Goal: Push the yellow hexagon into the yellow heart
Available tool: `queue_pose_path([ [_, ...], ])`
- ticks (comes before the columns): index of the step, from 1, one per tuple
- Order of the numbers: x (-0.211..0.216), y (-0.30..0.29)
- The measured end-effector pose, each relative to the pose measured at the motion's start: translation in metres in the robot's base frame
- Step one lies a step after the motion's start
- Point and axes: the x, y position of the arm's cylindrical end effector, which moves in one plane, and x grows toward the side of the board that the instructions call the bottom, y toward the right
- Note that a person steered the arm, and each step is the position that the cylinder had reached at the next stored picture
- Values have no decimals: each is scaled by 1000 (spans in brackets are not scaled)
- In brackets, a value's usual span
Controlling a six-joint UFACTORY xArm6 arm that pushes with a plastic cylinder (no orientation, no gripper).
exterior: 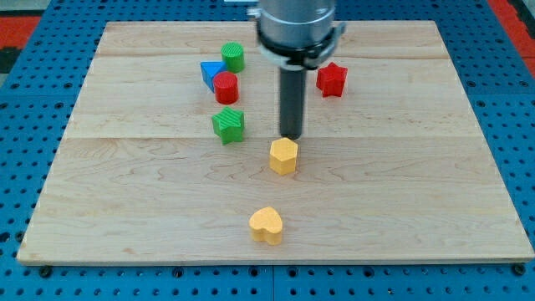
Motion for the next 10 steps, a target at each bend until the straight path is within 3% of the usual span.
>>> queue_pose_path([
  [1,11,26],
  [3,72,-67],
  [4,31,-73],
  [5,38,-126],
  [6,61,-136],
  [10,88,-66],
])
